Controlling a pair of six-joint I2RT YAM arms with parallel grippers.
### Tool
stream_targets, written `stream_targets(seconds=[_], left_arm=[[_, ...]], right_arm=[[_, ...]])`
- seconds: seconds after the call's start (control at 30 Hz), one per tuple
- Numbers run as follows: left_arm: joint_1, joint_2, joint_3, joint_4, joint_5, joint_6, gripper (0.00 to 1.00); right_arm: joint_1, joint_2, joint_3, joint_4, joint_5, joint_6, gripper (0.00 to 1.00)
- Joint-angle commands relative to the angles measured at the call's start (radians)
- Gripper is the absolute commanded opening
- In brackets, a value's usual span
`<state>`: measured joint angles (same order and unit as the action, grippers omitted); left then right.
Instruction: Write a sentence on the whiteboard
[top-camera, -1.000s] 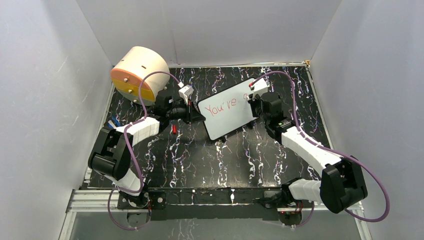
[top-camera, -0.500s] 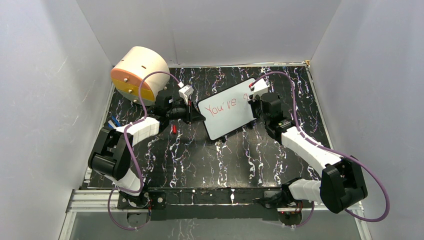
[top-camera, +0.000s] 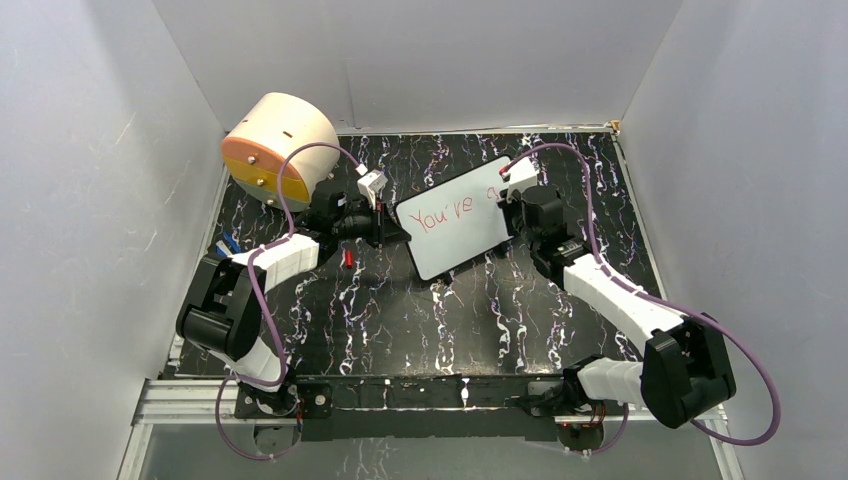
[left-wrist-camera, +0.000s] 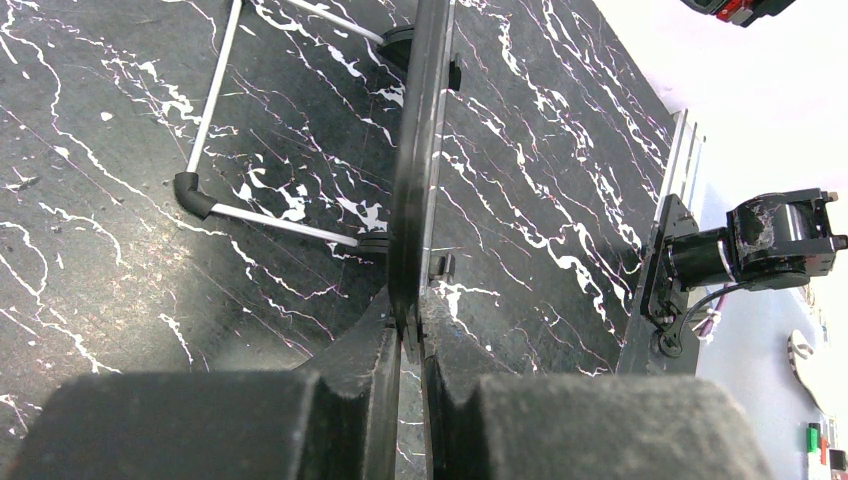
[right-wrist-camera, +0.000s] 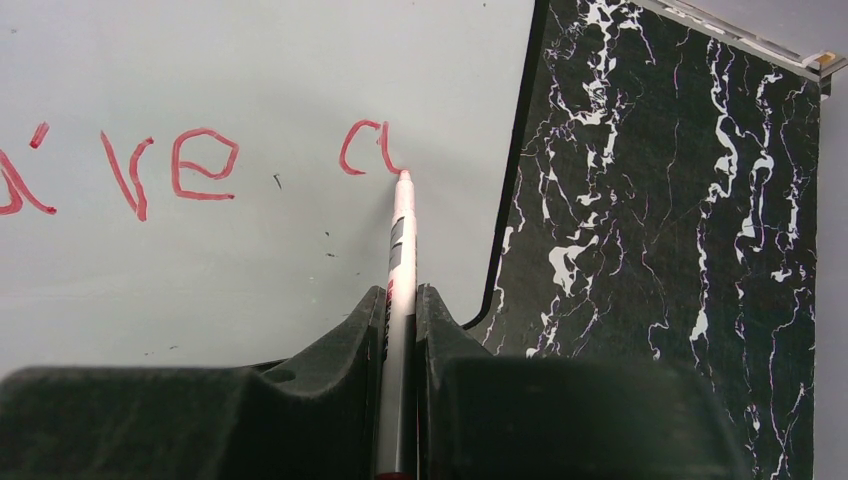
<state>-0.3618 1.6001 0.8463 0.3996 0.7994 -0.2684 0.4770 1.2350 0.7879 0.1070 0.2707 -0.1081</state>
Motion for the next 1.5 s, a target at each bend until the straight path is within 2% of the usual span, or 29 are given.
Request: stream_targets(seconds=[0.0,0.53,1.47], left_arm=[[0.001,-0.022,0.01,-0.047,-0.018,0.032,0.0],[0.001,-0.023,0.013,-0.049,-0.013,0.031,0.0],[0.0,-0.023,0.011,-0.053,-0.011,0.034,0.0]], right_arm=[[-0.004,-0.061,-0.016,0.038,-0.003,0.016,0.0],[-0.004,-0.062,-0.019,0.023,-0.083,0.03,0.0],[-0.004,-0.017,-0.013,0.067,-0.074,0.03,0.0]])
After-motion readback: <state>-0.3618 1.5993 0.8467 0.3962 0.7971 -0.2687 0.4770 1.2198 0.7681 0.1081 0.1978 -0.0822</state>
